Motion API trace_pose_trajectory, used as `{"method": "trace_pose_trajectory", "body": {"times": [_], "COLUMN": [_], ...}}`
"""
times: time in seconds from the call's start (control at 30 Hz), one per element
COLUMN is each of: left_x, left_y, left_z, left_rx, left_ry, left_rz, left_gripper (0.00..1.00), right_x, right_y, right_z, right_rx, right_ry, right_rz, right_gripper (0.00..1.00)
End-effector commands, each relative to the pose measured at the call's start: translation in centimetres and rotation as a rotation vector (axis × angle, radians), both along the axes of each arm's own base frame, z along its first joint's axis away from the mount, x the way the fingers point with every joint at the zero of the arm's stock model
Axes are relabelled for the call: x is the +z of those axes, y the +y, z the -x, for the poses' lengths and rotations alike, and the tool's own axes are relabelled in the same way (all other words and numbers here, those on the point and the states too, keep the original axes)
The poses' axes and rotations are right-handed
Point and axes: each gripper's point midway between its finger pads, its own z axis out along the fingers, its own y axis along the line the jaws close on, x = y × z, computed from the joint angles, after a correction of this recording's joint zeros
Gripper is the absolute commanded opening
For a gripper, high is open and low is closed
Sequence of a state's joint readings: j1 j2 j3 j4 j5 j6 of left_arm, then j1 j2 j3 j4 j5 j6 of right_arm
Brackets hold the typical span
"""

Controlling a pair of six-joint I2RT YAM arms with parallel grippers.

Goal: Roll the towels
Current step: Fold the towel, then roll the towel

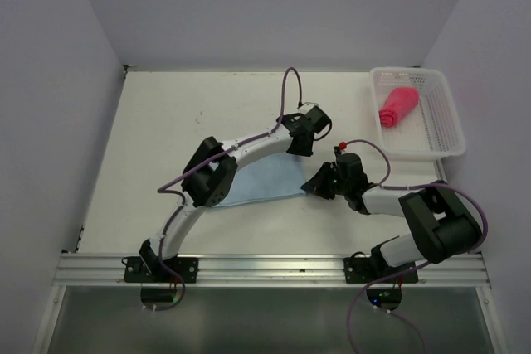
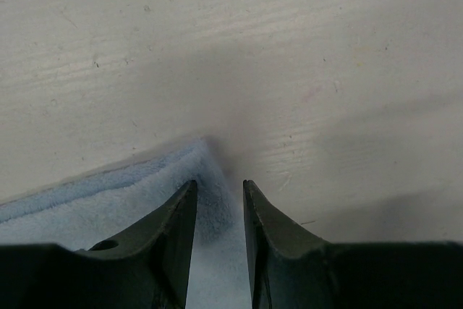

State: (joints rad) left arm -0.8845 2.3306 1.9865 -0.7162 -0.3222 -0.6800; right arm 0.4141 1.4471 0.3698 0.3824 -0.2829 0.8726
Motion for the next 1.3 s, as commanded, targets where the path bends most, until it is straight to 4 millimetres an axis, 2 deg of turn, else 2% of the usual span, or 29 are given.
{"method": "trace_pose_trajectory", "body": {"times": [0.0, 0.17, 0.53, 0.7, 0.8, 0.83, 0.9, 1.03, 1.07, 1.23, 1.27], "left_x": [0.2, -0.5, -3.7, -5.6, -6.2, -6.1, -5.6, -3.9, -2.9, 1.1, 2.5], "left_y": [0.5, 1.0, 1.4, 1.7, 1.7, 1.4, 1.2, 0.4, -0.1, -1.6, -2.0], "left_z": [-0.8, -0.9, -0.5, 0.1, 0.4, 0.4, 0.2, -0.4, -0.8, -1.7, -2.1], "left_rx": [0.028, 0.030, 0.008, -0.002, -0.008, -0.012, -0.012, 0.003, 0.005, 0.025, 0.023], "left_ry": [-0.029, -0.029, 0.033, 0.072, 0.085, 0.088, 0.078, 0.049, 0.026, -0.034, -0.068], "left_rz": [-0.053, -0.076, -0.116, -0.138, -0.136, -0.126, -0.113, -0.055, -0.020, 0.157, 0.213], "left_gripper": [0.36, 0.36, 0.34, 0.28, 0.13, 0.06, 0.00, 0.00, 0.00, 0.00, 0.00], "right_x": [-2.0, -2.2, -2.5, -2.6, -2.6, -2.5, -2.3, -1.3, -1.4, 0.9, 1.1], "right_y": [-0.8, -1.0, -1.4, -1.4, -1.5, -1.5, -1.6, -1.8, -2.0, -1.7, -1.3], "right_z": [1.9, 2.0, 1.8, 1.9, 1.9, 1.9, 1.8, 1.3, 1.5, 1.0, 1.2], "right_rx": [0.019, 0.014, 0.001, -0.001, 0.001, 0.004, 0.004, 0.029, 0.032, 0.066, 0.082], "right_ry": [0.063, 0.067, 0.035, 0.030, 0.027, 0.022, 0.011, -0.042, -0.043, -0.146, -0.160], "right_rz": [0.056, 0.062, 0.073, 0.068, 0.074, 0.078, 0.083, 0.140, 0.169, 0.257, 0.273], "right_gripper": [0.08, 0.08, 0.06, 0.04, 0.04, 0.03, 0.01, 0.00, 0.00, 0.00, 0.00]}}
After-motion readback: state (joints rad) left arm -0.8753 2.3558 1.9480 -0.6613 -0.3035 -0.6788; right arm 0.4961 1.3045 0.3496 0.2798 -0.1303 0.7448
